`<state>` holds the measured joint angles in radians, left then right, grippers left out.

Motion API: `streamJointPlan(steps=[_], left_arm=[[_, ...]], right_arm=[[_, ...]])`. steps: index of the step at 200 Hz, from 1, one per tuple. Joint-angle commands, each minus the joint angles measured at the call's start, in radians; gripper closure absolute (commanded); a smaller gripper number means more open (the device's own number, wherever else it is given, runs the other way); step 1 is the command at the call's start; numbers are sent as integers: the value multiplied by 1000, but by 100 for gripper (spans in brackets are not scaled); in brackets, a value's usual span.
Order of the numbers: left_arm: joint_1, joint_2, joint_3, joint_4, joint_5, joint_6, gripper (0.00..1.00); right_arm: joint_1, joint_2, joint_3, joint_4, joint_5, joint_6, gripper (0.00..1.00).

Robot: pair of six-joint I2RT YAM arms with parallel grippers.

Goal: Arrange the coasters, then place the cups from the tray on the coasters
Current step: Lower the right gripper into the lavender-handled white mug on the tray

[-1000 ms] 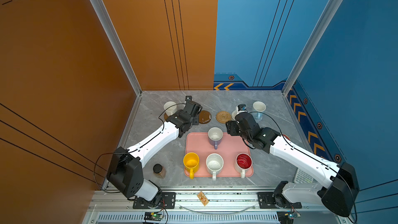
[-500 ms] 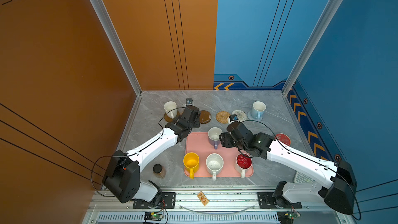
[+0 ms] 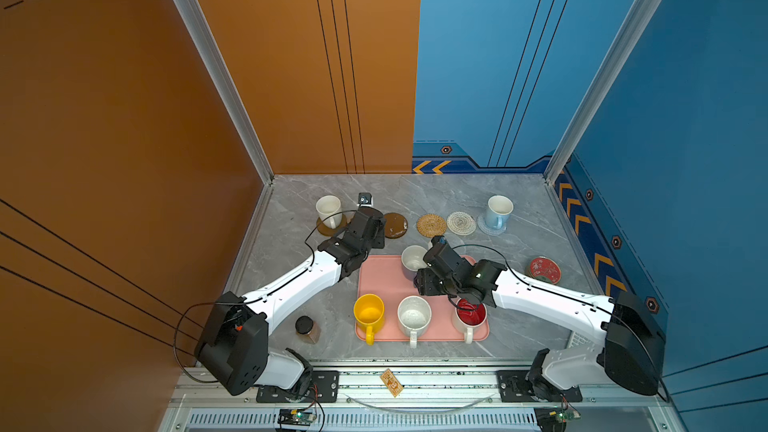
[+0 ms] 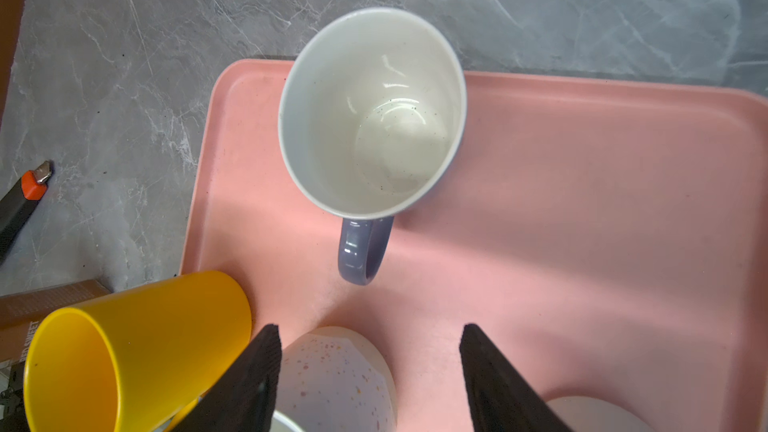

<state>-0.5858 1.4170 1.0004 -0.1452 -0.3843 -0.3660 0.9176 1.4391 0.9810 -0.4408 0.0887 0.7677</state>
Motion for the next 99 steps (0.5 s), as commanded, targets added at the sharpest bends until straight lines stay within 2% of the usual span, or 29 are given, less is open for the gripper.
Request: streamJointPlan(steps=[1, 99], left_arm=[[-6, -24, -6, 16, -16, 16, 50], [5, -21, -13, 22, -11, 12, 49]], right_arm=[[4, 39, -3, 33, -28, 24, 34], [-4, 168, 55, 57, -20, 24, 37]])
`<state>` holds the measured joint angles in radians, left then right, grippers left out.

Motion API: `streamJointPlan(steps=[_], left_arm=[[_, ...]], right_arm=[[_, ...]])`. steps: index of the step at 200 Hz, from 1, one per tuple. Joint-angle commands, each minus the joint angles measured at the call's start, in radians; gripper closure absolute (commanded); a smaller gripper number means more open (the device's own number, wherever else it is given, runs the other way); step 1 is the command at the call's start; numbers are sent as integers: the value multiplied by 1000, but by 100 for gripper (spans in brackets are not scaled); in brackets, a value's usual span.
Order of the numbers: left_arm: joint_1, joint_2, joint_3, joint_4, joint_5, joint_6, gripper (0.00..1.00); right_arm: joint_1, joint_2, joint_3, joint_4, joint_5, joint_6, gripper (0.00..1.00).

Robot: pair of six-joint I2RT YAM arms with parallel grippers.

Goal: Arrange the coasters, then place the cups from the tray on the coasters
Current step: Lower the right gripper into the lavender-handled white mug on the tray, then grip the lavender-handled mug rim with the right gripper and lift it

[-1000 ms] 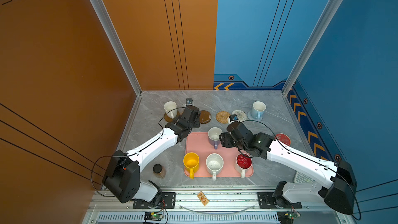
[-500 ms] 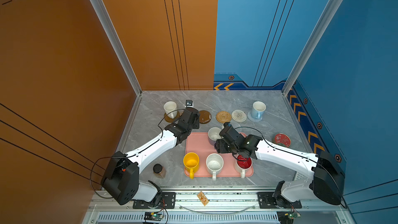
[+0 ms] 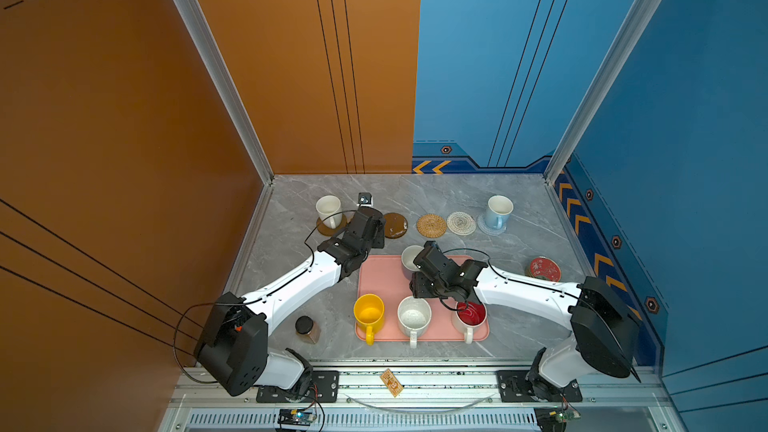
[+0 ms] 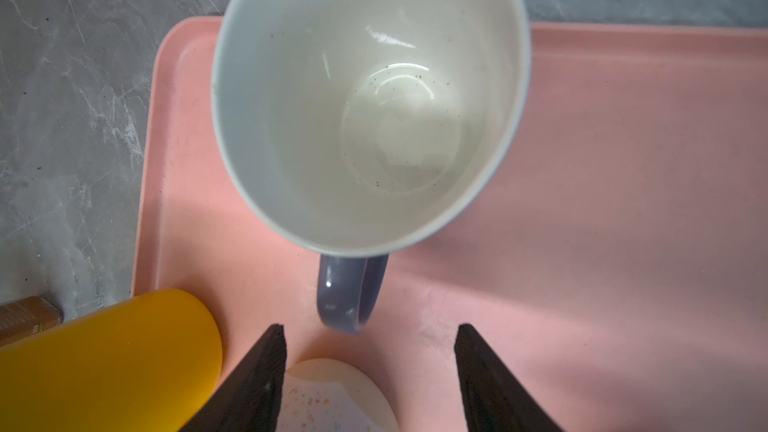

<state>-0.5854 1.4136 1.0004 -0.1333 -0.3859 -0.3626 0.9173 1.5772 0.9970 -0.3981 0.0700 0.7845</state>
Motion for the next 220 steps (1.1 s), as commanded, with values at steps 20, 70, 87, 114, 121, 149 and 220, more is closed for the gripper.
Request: streamJointPlan(steps=[20, 70, 87, 114, 121, 149, 220], left_arm=[[6, -18, -17, 11, -11, 8, 49], [15, -22, -23, 11, -10, 6, 49], [18, -21, -23, 12, -9, 4, 49], [22, -18, -25, 15, -4, 2, 49], [23, -18, -26, 15, -2, 1, 49], [24, -18, -25, 17, -1, 1, 49], [26, -23, -31, 14, -3, -1, 49]], right_arm=[[-9, 52, 54, 14, 4, 0, 39], [-34, 65, 60, 2, 36, -17, 41], [-36, 64, 62, -18, 56, -24, 41], [-35, 67, 64, -33, 72, -29, 42], [-35, 68, 67, -35, 72, -29, 42], [-27, 84, 83, -41, 77, -36, 42], [-6, 141, 144, -68, 104, -54, 49]])
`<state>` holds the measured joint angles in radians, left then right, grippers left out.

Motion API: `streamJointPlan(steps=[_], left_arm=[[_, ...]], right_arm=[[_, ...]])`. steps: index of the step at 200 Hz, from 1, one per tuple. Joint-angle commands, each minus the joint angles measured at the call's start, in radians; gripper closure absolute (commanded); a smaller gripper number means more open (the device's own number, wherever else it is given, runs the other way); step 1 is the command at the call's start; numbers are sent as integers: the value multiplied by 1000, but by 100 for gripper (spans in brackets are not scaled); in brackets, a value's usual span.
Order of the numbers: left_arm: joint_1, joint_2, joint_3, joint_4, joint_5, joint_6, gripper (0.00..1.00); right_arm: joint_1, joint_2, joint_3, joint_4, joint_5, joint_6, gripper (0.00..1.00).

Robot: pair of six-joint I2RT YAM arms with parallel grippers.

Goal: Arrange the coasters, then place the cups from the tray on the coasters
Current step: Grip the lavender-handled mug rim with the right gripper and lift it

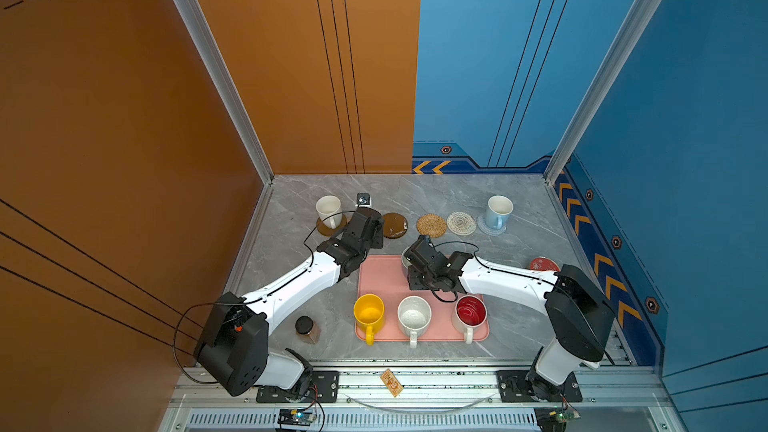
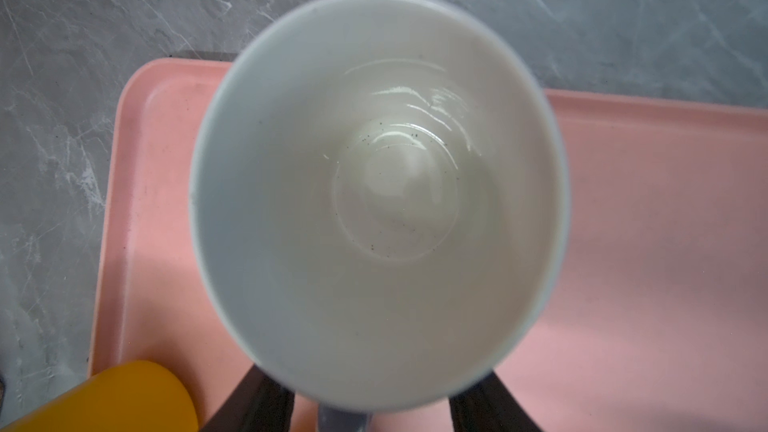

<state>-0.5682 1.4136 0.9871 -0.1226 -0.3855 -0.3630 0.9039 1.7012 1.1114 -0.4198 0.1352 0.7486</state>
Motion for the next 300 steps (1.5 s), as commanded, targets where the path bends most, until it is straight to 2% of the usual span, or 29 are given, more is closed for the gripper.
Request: streamJointPlan(steps=[1, 76, 120, 186, 252, 300], left_arm=[[10, -24, -17, 3, -3, -1, 49], [12, -24, -18, 6, -1, -4, 49], [13, -23, -18, 7, 2, -5, 49], [15, -21, -17, 9, 5, -7, 49], [16, -21, -18, 11, 5, -9, 49], [16, -22, -20, 9, 6, -13, 49]], right_arm=[[7, 18, 30, -47, 39, -18, 49], [10, 42, 47, -81, 72, -19, 60], [9, 52, 61, -99, 83, -25, 71], [10, 56, 76, -124, 98, -36, 100], [29, 10, 66, -128, 158, -53, 100], [25, -48, 35, -82, 149, -60, 100]])
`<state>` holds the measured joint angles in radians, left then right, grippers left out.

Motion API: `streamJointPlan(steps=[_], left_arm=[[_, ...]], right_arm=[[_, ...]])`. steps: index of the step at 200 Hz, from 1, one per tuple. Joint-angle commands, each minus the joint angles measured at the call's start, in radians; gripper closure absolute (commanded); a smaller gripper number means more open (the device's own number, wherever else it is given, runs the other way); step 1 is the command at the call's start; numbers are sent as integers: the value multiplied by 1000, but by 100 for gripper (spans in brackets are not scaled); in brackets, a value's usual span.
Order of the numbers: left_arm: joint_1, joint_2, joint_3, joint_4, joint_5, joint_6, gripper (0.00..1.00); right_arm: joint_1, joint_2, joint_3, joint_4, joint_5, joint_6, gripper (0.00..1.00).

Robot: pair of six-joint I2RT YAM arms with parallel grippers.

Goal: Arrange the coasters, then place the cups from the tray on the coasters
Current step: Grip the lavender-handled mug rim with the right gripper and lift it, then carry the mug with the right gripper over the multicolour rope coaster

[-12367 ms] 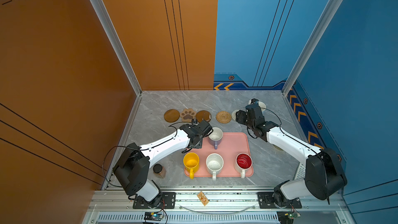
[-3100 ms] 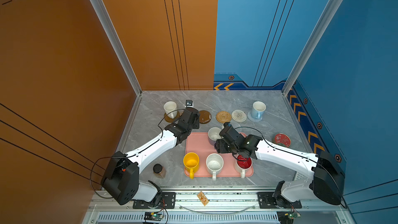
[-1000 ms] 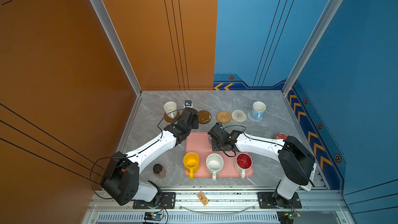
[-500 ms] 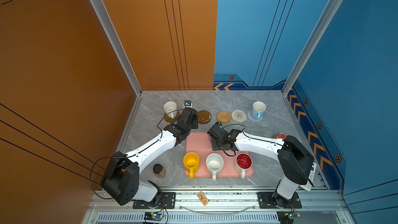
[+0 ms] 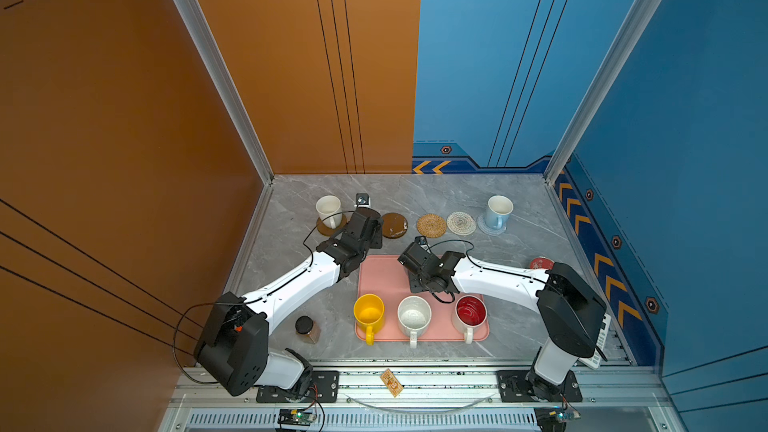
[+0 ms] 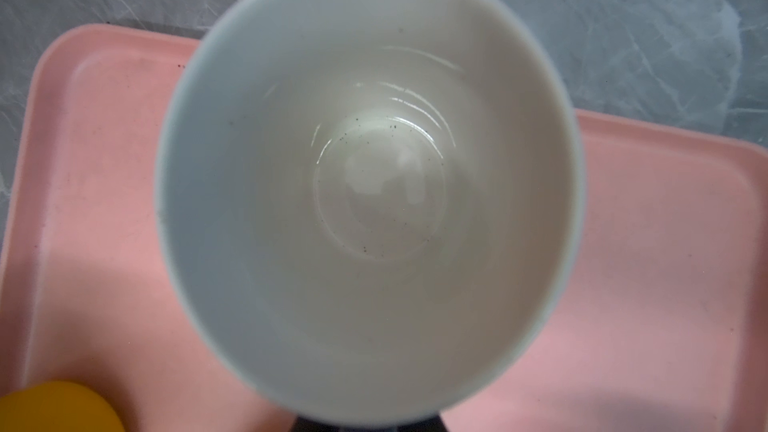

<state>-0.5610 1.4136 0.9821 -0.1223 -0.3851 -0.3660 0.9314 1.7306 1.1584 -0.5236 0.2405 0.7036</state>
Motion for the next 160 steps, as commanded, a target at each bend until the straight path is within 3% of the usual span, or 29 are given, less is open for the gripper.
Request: streamJointPlan(steps=[1, 88, 160], left_arm=[[9, -22, -15, 9, 5, -10, 49], [10, -28, -20, 7, 3, -11, 49], [11, -29, -18, 4, 1, -13, 50]], right_arm=[[-2, -79, -13, 23, 43, -14, 100], [-74, -180, -52, 51, 21, -37, 100], [-248, -238, -30, 52, -11, -133, 100]])
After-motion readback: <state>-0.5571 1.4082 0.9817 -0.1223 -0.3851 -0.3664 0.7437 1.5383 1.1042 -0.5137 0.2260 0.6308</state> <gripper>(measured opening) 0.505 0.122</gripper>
